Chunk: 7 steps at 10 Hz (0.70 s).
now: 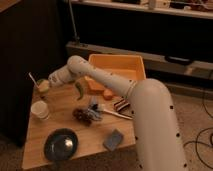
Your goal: Place fork in paper cup
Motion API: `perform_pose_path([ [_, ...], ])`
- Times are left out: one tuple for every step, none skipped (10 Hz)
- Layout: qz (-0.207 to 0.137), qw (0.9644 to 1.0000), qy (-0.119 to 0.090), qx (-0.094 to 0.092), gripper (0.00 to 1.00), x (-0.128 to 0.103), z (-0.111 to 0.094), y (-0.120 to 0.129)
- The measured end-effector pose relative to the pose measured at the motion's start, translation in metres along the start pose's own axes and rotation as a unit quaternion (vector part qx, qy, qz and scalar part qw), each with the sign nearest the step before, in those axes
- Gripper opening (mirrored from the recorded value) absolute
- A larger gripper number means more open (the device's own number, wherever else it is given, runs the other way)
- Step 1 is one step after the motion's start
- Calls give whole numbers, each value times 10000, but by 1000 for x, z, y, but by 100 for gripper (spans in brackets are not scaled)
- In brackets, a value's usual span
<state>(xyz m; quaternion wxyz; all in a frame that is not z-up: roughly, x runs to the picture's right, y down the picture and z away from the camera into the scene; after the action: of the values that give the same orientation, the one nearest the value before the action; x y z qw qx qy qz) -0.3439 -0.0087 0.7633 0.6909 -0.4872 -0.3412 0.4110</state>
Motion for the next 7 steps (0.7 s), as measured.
perform_pose_path([
  [-60, 10000, 2, -40, 20, 0, 3, 2],
  [-145, 9999, -16, -73, 20, 0, 8, 5],
  [-196, 9998, -32, -95, 20, -2, 11, 7],
  [-266, 9996, -34, -126, 20, -3, 16, 11],
  [-326, 9994, -44, -138, 20, -4, 21, 14],
  [-387, 9991, -64, -138, 20, -5, 28, 18],
  [-445, 9989, -82, -131, 20, -7, 37, 22],
])
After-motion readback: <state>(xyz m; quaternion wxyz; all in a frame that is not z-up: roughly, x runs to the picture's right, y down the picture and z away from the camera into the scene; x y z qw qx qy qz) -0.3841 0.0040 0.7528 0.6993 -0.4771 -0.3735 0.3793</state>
